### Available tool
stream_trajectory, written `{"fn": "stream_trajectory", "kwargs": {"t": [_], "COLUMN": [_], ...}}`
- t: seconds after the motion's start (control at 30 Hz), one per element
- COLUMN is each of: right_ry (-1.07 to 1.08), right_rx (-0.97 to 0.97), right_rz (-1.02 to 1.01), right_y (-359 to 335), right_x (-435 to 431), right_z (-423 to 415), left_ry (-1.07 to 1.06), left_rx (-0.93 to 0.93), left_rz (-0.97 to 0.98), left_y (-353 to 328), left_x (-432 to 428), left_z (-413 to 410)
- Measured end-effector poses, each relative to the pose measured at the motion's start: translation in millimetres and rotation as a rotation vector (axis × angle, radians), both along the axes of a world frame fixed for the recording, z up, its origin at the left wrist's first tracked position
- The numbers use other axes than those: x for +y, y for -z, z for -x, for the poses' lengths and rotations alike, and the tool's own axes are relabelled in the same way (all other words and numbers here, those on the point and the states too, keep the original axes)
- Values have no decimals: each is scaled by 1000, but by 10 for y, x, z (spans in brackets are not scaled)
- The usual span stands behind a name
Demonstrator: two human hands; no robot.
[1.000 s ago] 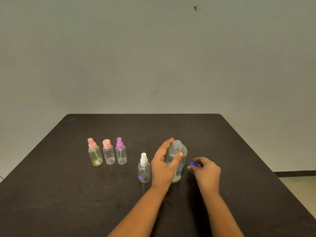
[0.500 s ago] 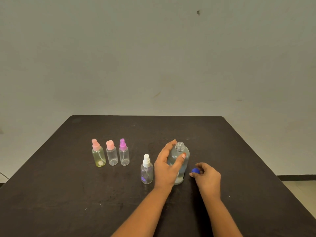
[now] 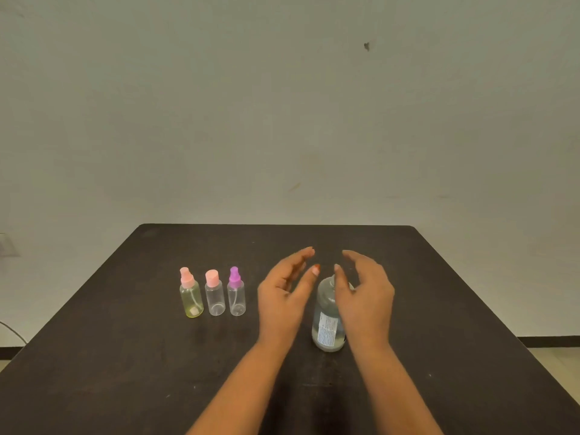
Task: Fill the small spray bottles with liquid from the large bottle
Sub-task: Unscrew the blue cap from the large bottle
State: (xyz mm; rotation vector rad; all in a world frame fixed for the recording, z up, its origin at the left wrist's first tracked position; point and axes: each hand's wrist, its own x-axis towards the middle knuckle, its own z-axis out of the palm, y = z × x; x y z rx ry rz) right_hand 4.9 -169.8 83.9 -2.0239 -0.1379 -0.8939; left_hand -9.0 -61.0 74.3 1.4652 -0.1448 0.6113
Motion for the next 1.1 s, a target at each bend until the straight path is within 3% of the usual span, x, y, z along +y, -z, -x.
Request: {"fn": "stream_trajectory", "kwargs": {"t": [0.23,0.6,0.83,1.1], "right_ry": [-109,-331,-302,-286], "right_rx": [29,442,406,396], "right_rz": [37,92,139,120], "right_y": [179,585,680,668], "right_x": [411,590,641,652], "right_z": [126,189,177,159], "left_ry": [-47,206,161,170], "left_rx": [87,273,331,409], "left_rz": [-24,-17,-181,-161], "left_y": [215,864,929,905], "left_x": [478,660,637,673], "left_z": [32,122,87,13]}}
